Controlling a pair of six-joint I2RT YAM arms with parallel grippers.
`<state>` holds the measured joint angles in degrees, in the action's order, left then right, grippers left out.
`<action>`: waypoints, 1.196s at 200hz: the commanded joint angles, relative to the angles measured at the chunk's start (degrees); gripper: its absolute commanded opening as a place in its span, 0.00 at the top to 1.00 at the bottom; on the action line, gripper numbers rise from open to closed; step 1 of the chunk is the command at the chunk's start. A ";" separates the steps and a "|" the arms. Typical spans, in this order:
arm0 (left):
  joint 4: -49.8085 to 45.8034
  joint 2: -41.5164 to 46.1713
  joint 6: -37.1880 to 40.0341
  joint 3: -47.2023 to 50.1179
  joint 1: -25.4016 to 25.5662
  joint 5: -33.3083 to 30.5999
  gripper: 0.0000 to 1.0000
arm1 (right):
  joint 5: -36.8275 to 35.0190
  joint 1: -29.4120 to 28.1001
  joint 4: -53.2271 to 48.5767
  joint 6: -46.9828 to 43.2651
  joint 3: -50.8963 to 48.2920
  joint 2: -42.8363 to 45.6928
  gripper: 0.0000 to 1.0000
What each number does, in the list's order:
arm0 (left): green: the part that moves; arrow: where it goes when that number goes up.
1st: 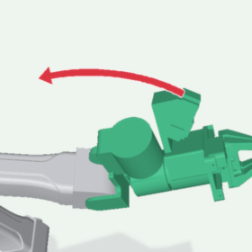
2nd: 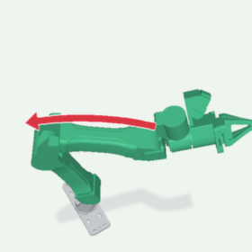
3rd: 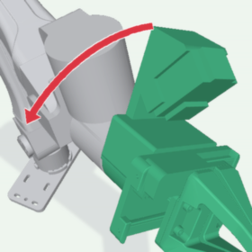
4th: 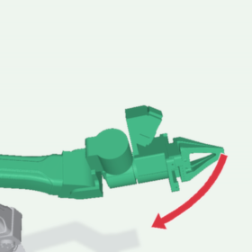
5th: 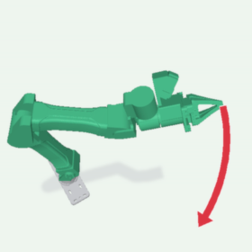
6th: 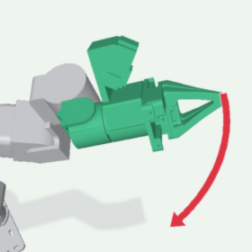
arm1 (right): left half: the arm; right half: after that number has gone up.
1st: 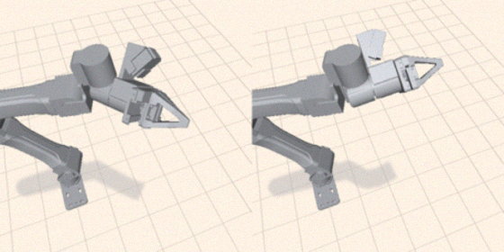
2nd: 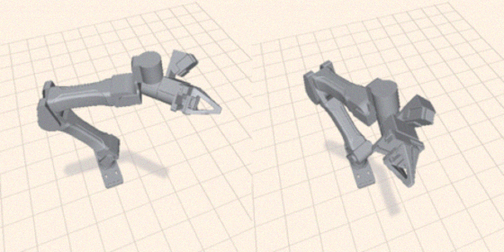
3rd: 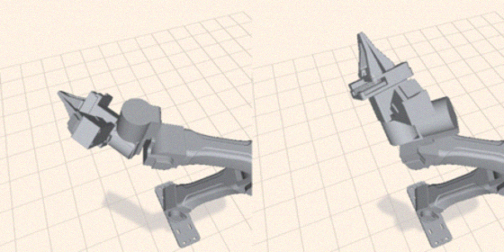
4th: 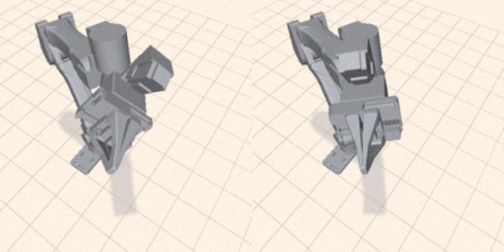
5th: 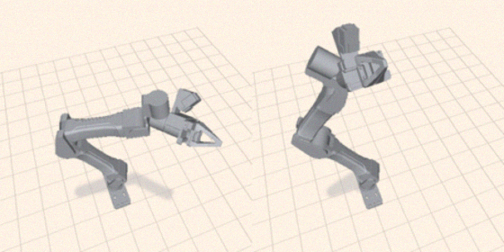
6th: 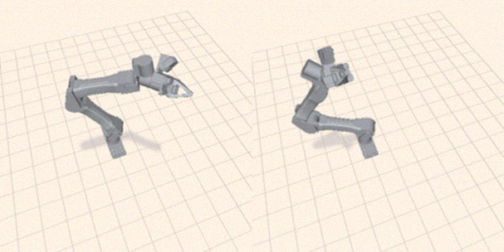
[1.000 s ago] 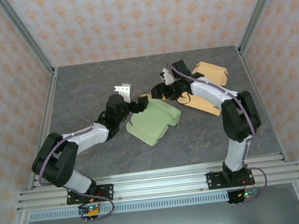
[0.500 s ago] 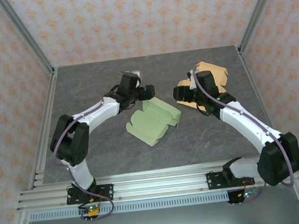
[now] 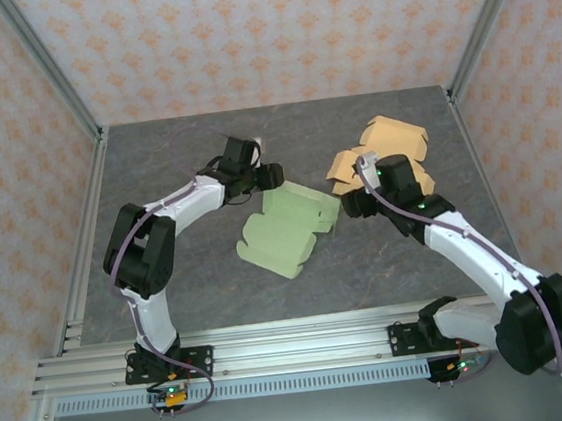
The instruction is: Fold the paper box
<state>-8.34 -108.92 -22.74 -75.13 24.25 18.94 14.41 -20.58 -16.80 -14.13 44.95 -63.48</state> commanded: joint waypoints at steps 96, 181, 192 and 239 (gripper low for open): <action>-1.48 9.63 -5.38 9.10 -4.01 -0.63 0.36 | 4.13 0.20 13.70 -2.02 -2.84 -8.69 0.30; -9.36 19.22 -6.30 17.44 -5.86 -6.77 0.33 | 14.74 0.46 -3.76 -7.21 15.00 -27.49 0.38; -9.84 19.98 -6.52 17.86 -6.44 -6.42 0.33 | 16.31 0.50 -5.35 -8.60 17.48 -30.25 0.38; -11.70 23.51 -5.82 19.26 -7.12 -6.72 0.28 | 13.91 -0.75 -16.24 -15.69 28.13 -41.93 0.37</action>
<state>-17.74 -88.51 -28.51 -56.80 17.34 14.02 28.32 -20.58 -23.92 -24.12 68.60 -101.45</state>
